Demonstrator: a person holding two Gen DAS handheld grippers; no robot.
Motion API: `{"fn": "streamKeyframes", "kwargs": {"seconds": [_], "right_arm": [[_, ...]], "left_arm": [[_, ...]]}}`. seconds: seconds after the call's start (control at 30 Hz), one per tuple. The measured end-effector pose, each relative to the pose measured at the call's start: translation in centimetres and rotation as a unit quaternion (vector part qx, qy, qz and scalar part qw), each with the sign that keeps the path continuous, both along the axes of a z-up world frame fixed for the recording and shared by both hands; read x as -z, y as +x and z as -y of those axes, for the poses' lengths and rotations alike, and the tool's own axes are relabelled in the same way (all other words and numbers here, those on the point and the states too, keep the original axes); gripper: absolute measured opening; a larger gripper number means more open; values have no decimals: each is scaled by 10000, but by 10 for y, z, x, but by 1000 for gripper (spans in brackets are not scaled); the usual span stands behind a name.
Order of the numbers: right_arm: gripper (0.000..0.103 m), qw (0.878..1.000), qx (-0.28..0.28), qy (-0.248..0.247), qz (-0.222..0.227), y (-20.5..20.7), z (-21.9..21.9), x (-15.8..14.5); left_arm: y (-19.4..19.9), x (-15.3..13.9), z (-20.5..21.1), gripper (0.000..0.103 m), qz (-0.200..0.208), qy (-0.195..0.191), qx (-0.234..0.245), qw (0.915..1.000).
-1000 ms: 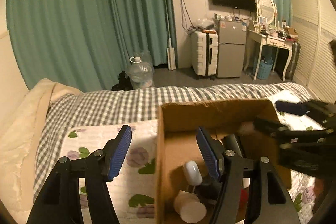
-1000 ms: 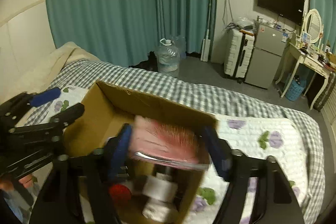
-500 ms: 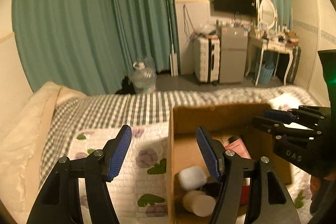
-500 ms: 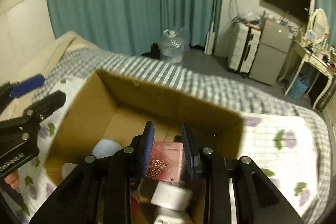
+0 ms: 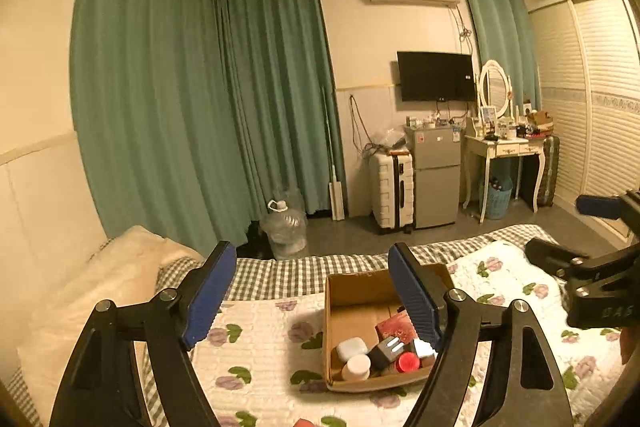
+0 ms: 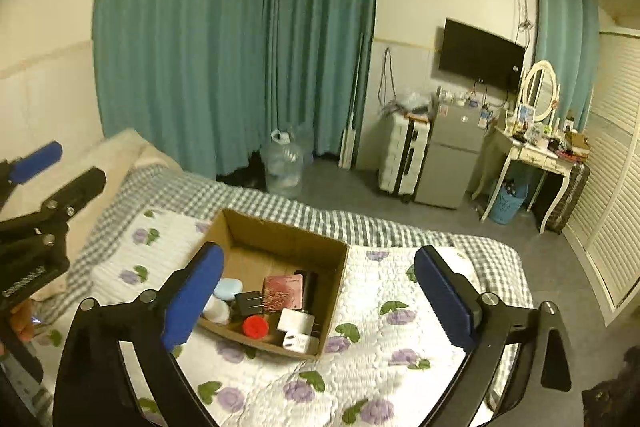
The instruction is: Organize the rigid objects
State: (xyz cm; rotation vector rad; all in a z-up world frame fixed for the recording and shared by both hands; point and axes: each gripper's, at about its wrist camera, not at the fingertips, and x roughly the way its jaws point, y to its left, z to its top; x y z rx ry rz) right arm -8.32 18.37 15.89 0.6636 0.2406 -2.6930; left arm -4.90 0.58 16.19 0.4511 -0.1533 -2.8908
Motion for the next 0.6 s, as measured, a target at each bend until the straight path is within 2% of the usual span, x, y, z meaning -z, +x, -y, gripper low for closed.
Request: {"fn": "streamKeyframes", "kwargs": {"seconds": [0.03,0.13,0.23,0.43,0.6], "right_arm": [[103,10000,33,-10,-65,8,-3,-5],[103,9995,120,-116,-251,35,-10,-13],[103,9990,92,-302,-324,55,-13,-4],[103,9964,388,-454,-598,64,-10,51],[103,9972,345,-578,-319,47,-7,100]], "left_arm": [[7,-2,-1,81,-19,18,47,10000],[25,-1,-6,81,-157,45,93,9998],[32,13,-9,81,-121,131,153,9997],[33,59,-7,81,-26,174,78,9998],[24,102,0,81,225,298,-4,9993]]}}
